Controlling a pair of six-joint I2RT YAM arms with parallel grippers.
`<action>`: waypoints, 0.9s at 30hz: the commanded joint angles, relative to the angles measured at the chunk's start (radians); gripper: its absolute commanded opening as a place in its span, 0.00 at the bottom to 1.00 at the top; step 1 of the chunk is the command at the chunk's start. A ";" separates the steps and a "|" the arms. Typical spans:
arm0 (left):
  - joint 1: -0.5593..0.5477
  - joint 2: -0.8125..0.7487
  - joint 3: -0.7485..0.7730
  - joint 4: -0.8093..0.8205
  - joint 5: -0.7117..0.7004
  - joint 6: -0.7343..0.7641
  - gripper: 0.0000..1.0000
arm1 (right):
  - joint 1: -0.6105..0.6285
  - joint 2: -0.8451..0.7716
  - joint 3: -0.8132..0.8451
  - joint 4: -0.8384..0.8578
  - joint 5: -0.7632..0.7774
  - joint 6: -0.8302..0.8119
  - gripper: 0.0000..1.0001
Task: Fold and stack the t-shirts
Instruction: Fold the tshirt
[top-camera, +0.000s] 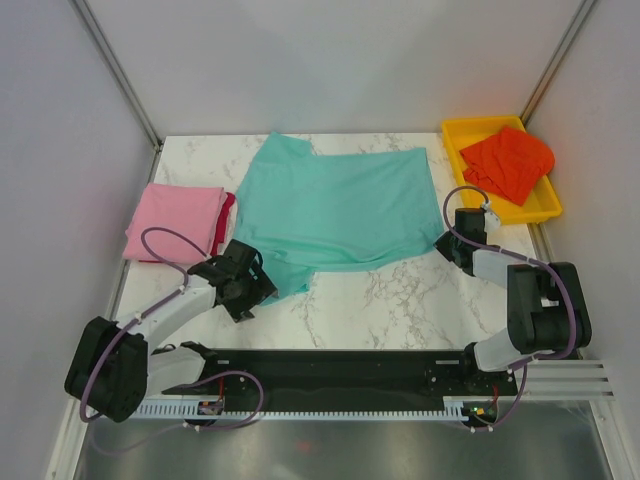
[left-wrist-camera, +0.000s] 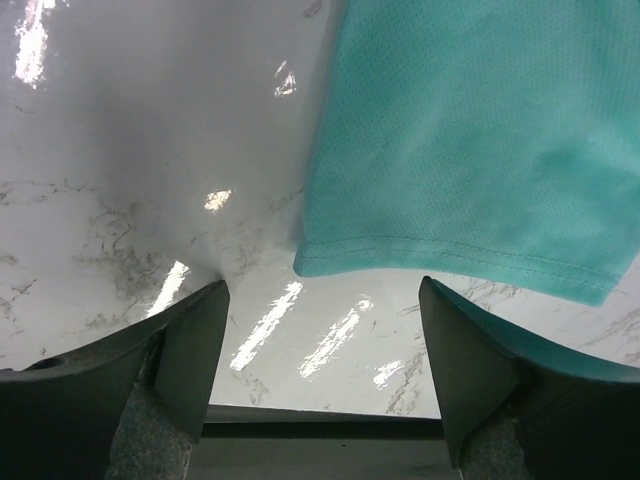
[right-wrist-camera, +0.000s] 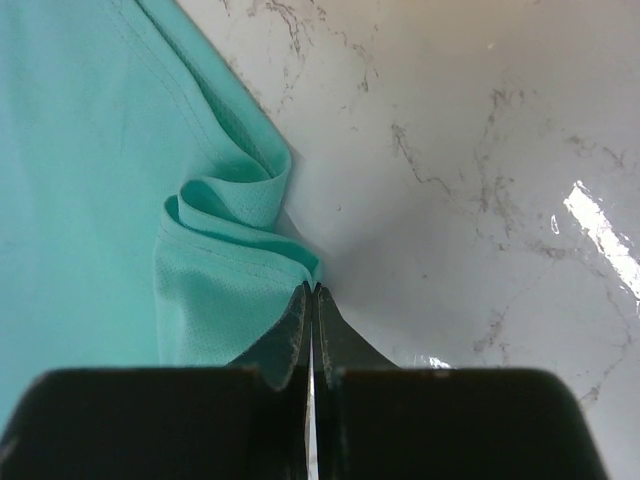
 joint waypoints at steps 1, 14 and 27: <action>-0.008 0.042 0.054 -0.012 -0.081 -0.056 0.81 | 0.000 -0.034 -0.010 0.012 -0.008 0.011 0.00; -0.010 0.127 0.097 0.005 -0.159 -0.089 0.59 | -0.002 -0.067 -0.031 0.021 -0.030 0.009 0.00; -0.028 0.117 0.042 0.056 -0.087 -0.079 0.02 | 0.000 -0.127 -0.033 -0.059 0.001 -0.006 0.00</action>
